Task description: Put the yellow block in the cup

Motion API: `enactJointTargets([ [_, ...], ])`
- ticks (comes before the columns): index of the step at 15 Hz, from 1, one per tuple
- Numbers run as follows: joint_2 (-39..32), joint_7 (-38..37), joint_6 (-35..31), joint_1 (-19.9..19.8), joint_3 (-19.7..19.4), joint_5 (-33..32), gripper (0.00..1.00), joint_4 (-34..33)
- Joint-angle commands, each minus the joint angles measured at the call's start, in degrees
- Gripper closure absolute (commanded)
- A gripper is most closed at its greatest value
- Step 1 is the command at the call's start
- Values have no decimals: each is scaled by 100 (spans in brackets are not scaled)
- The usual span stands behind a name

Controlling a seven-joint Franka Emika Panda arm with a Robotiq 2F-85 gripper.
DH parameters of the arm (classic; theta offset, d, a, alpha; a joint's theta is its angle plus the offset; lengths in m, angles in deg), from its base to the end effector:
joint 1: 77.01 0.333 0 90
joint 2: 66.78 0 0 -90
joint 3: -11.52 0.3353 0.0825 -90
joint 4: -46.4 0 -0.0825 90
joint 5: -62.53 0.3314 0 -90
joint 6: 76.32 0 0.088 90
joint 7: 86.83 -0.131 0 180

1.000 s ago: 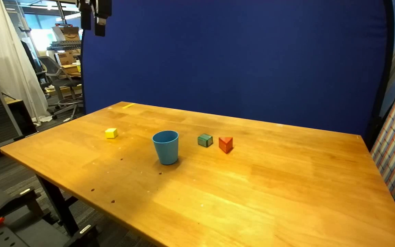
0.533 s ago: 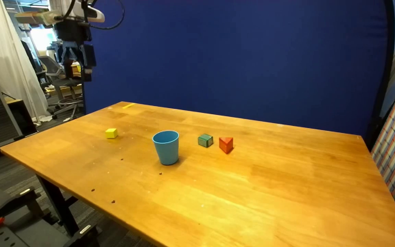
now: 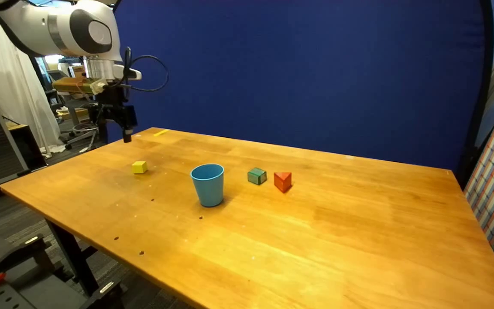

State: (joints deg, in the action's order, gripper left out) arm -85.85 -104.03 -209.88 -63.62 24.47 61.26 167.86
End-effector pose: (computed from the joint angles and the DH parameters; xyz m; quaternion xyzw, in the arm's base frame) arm 0.4799 0.2337 0.2831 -0.9945 -0.0837 0.0632 0.0063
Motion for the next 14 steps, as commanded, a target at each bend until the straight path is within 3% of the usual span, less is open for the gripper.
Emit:
enactJointTargets([
  [1,-712,163,-112,119,-214,-40,0,-554],
  [7,-1427,337,-104,182,-364,-19,0,-999],
  [8,-1502,341,-142,207,-397,-54,6,-1055],
  [9,-1576,379,-175,226,-425,-91,25,-1099],
  [11,-1737,410,-206,281,-482,-143,36,-1248],
  [12,-1828,404,-222,338,-532,-212,51,-1335],
  [14,-1968,402,-272,441,-614,-346,65,-1457],
])
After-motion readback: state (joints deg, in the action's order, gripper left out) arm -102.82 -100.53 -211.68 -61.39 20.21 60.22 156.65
